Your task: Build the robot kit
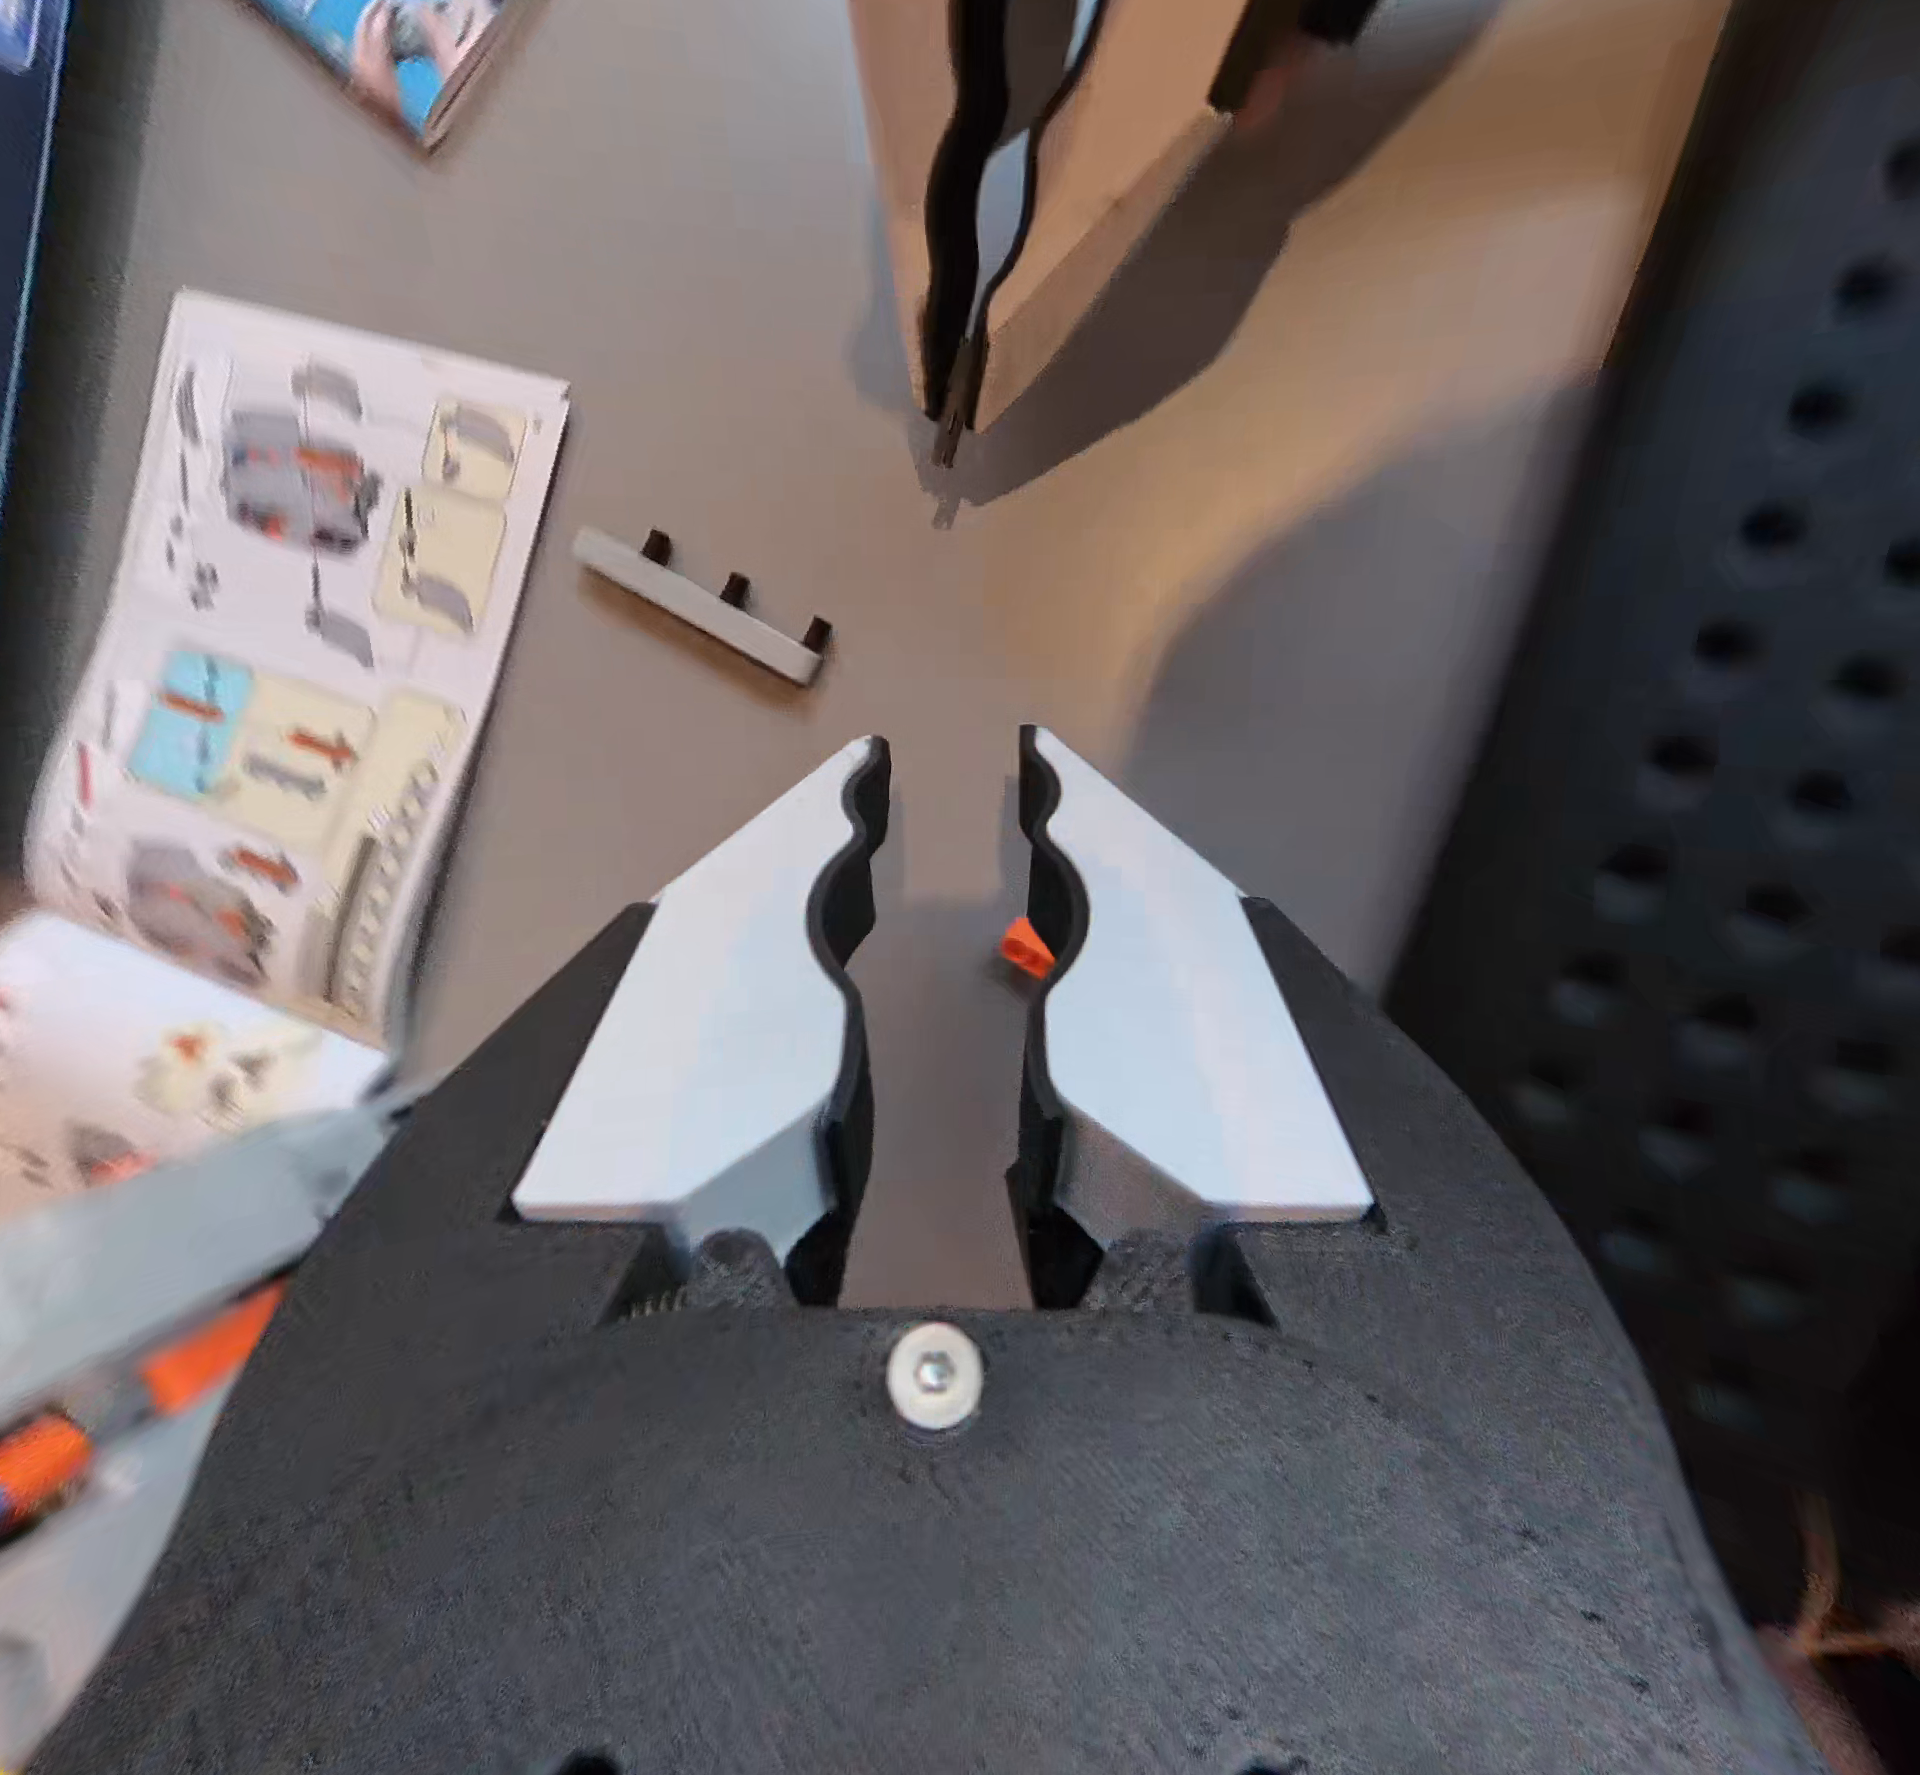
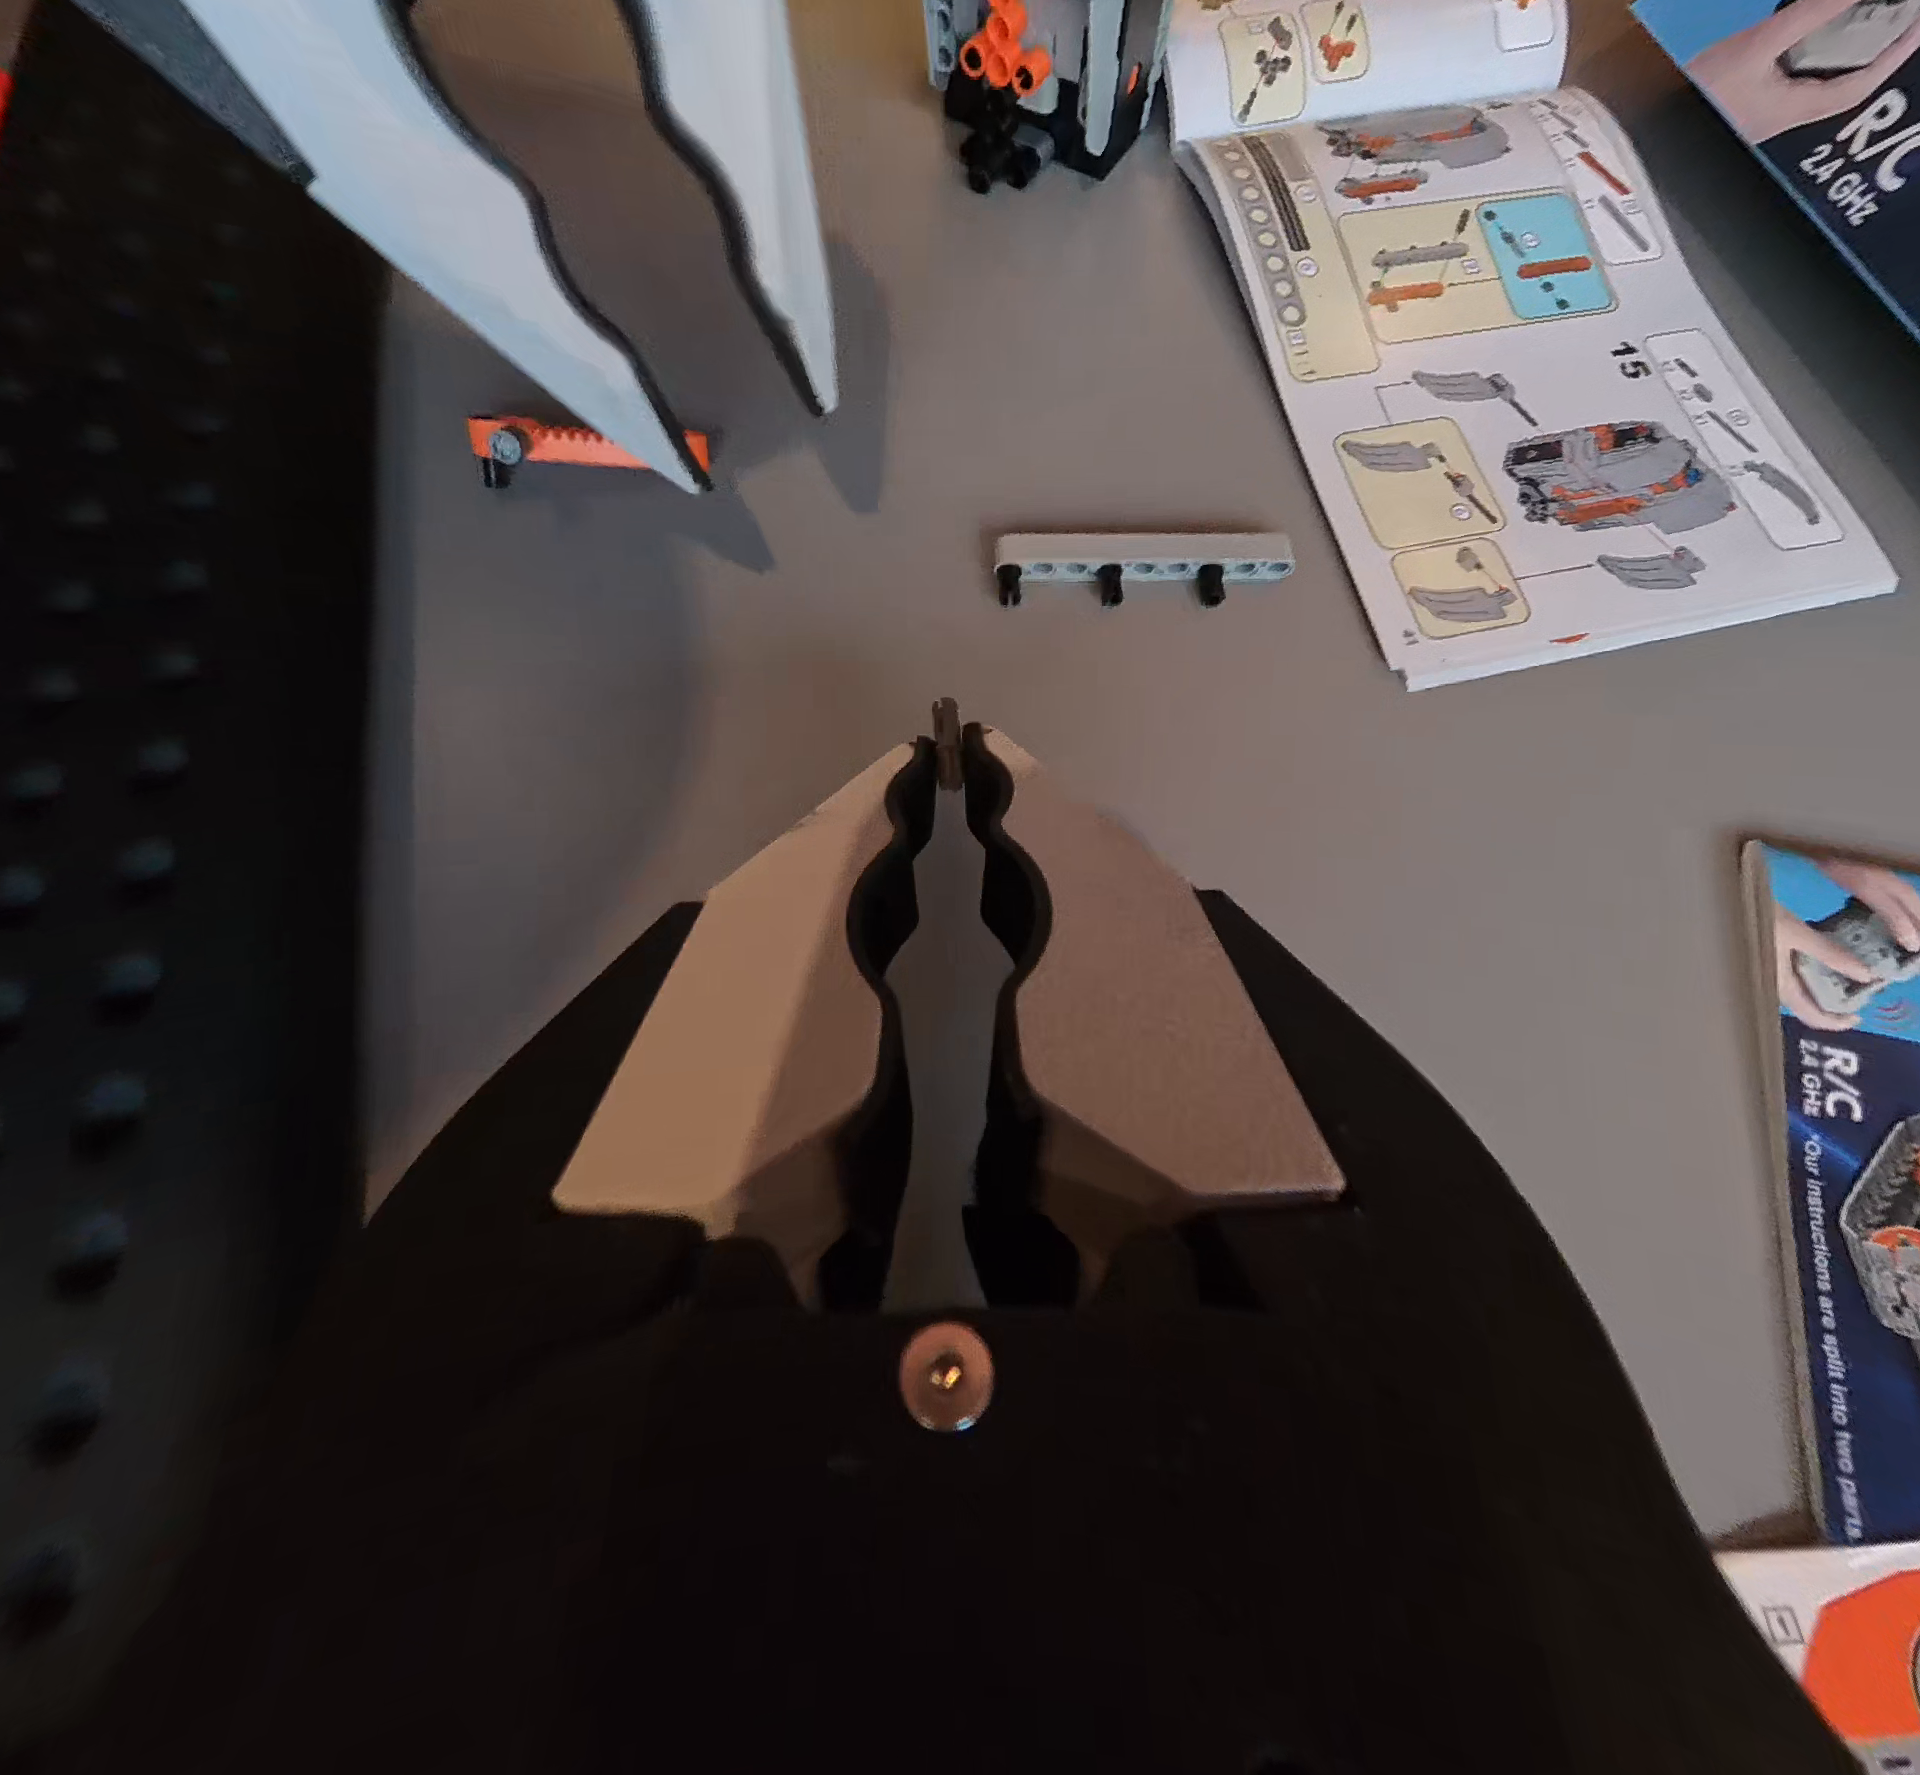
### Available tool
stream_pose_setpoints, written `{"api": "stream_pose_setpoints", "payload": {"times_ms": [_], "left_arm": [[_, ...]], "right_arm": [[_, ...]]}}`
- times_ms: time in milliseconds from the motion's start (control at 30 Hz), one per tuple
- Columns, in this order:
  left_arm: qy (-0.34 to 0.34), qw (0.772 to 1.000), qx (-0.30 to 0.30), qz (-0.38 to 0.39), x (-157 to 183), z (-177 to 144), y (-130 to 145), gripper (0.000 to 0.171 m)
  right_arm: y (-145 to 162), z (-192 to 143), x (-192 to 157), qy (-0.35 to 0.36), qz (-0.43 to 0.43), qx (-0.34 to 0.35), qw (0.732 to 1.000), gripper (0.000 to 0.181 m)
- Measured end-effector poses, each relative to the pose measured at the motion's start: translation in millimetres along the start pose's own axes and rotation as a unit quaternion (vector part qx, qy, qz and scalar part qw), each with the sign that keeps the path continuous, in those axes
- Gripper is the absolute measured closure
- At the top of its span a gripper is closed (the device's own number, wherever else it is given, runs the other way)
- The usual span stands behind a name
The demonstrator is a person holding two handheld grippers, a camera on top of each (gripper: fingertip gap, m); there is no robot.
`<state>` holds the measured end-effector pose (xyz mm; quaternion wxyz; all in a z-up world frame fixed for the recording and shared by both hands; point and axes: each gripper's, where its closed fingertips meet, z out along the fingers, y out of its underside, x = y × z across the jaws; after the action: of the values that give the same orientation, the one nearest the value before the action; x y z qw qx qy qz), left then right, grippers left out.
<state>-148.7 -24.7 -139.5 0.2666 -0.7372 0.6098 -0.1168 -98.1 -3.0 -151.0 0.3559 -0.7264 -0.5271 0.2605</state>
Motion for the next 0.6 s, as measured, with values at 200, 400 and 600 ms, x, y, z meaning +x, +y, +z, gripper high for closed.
{"api": "stream_pose_setpoints", "payload": {"times_ms": [200, 400, 600], "left_arm": [[-0.052, 0.966, -0.005, -0.255, -35.4, 13.7, -6.1, 0.153], [-0.030, 0.950, -0.079, -0.301, -59.1, 45.2, -3.7, 0.143], [-0.033, 0.965, -0.159, -0.208, -51.3, 57.5, 1.9, 0.163]], "right_arm": [[-2.9, 2.1, 10.5, 0.015, 0.030, 0.009, 0.999, 0.177], [1.0, -7.6, 15.9, 0.036, 0.037, 0.016, 0.999, 0.177], [-4.3, -13.2, 19.2, 0.039, 0.044, 0.030, 0.998, 0.177]]}}
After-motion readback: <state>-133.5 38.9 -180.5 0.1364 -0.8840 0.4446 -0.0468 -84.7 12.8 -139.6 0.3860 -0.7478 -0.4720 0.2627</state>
